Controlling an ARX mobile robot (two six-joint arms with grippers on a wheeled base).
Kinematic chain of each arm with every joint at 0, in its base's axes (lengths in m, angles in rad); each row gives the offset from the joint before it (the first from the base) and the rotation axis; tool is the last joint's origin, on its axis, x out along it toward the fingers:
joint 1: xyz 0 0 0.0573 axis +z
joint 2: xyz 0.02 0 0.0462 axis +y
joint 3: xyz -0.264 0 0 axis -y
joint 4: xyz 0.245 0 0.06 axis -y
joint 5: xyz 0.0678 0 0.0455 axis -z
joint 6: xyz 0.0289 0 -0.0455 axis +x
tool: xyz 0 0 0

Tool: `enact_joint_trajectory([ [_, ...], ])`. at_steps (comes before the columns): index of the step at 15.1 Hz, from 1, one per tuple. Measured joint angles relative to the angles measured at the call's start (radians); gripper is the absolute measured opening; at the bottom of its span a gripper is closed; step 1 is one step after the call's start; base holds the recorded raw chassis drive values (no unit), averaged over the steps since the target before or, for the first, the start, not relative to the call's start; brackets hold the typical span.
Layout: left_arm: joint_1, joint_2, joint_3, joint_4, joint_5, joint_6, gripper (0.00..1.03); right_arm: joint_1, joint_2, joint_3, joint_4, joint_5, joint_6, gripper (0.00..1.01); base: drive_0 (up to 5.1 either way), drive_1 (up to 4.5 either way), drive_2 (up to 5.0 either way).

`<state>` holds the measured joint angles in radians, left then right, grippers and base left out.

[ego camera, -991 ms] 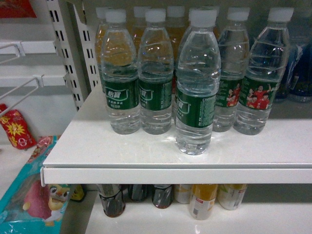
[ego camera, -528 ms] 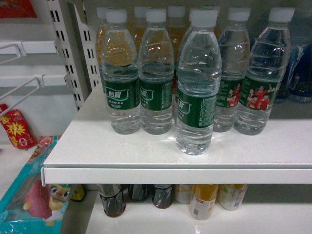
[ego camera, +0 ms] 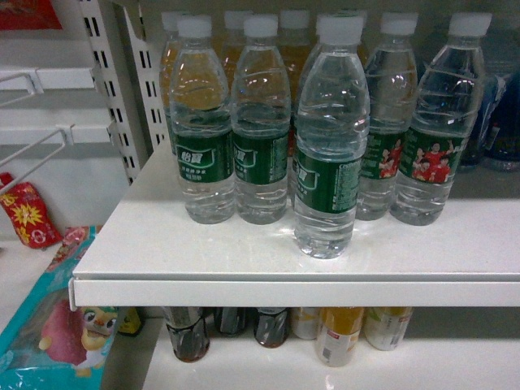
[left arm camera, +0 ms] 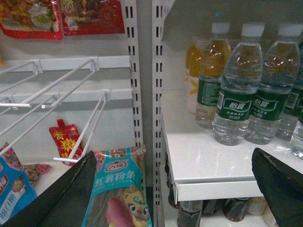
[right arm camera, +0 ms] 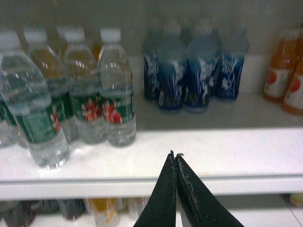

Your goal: Move water from second to third shelf

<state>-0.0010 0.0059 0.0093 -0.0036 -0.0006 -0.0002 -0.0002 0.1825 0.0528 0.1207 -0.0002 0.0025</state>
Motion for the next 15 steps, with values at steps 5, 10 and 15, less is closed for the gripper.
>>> enact_joint_trajectory([
  [5,0.000,0.000,0.000,0.000,0.000,0.000,0.98,0.000,-0.176,-0.041,-0.126,0.000,0.000,0.02,0.0,0.00,0.0],
  [10,0.000,0.000,0.000,0.000,0.000,0.000,0.98,0.000,-0.179,-0.041,-0.124,0.000,0.000,0.02,0.0,0.00,0.0],
  [15,0.000,0.000,0.000,0.000,0.000,0.000,0.98,0.000,-0.179,-0.041,-0.125,0.000,0.000,0.02,0.0,0.00,0.0],
])
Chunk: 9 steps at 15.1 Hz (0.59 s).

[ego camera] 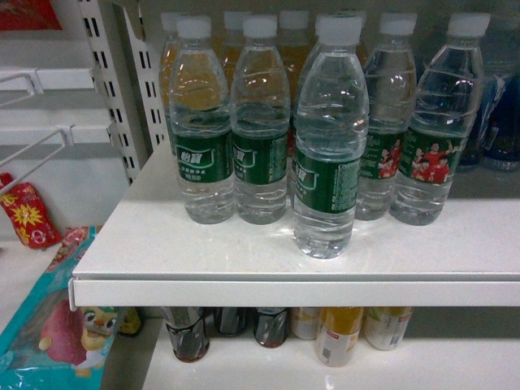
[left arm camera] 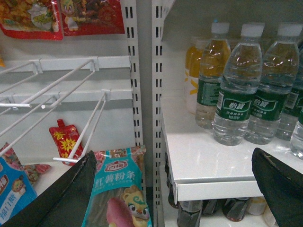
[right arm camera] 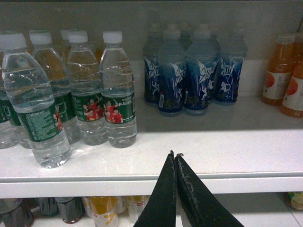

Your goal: Move water from second to third shelf

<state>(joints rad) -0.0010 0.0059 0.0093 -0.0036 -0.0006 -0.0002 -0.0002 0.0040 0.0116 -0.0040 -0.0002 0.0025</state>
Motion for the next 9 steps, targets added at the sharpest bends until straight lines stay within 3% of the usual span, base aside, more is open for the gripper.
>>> enact_joint_trajectory([
  [1,0.000,0.000,0.000,0.000,0.000,0.000,0.98,0.000,0.000,0.000,0.000,0.000,0.000,0.06,0.0,0.00,0.0],
  [8,0.000,0.000,0.000,0.000,0.000,0.000,0.98,0.000,0.000,0.000,0.000,0.000,0.000,0.94,0.0,0.00,0.0],
  [9,0.000,0.000,0.000,0.000,0.000,0.000,0.98,0.000,0.000,0.000,0.000,0.000,0.000,1.00,0.0,0.00,0.0],
])
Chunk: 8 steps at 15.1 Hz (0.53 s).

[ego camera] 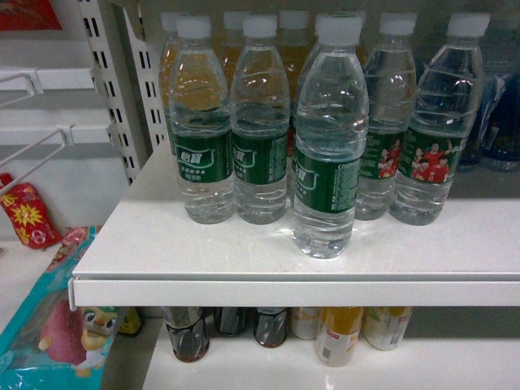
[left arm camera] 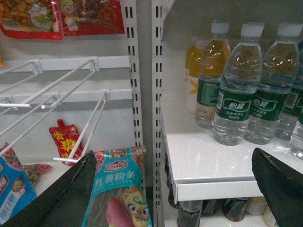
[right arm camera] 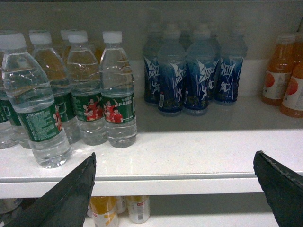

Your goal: Move water from second to third shelf

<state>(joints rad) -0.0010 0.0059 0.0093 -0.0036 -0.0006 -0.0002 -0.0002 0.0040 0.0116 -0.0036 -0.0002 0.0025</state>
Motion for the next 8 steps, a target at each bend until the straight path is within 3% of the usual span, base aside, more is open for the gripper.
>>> enact_joint_trajectory([
  [8,0.000,0.000,0.000,0.000,0.000,0.000,0.98,0.000,0.000,0.000,0.000,0.000,0.000,0.98,0.0,0.00,0.0],
])
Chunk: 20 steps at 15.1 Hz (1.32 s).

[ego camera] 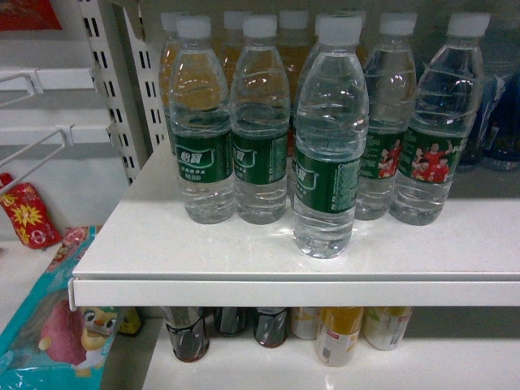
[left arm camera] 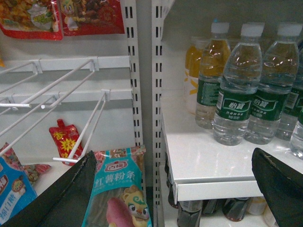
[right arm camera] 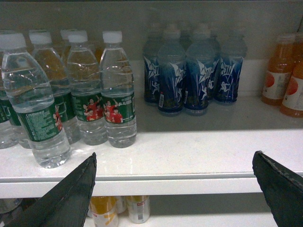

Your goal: Move water from second to third shelf

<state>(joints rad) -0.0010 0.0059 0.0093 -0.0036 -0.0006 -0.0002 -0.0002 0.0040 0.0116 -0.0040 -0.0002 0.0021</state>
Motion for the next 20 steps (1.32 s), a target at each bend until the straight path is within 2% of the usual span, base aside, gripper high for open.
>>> enact_joint_trajectory([
  [20,0.000,0.000,0.000,0.000,0.000,0.000,0.98,0.000,0.000,0.000,0.002,0.000,-0.002,0.98,0.0,0.00,0.0],
])
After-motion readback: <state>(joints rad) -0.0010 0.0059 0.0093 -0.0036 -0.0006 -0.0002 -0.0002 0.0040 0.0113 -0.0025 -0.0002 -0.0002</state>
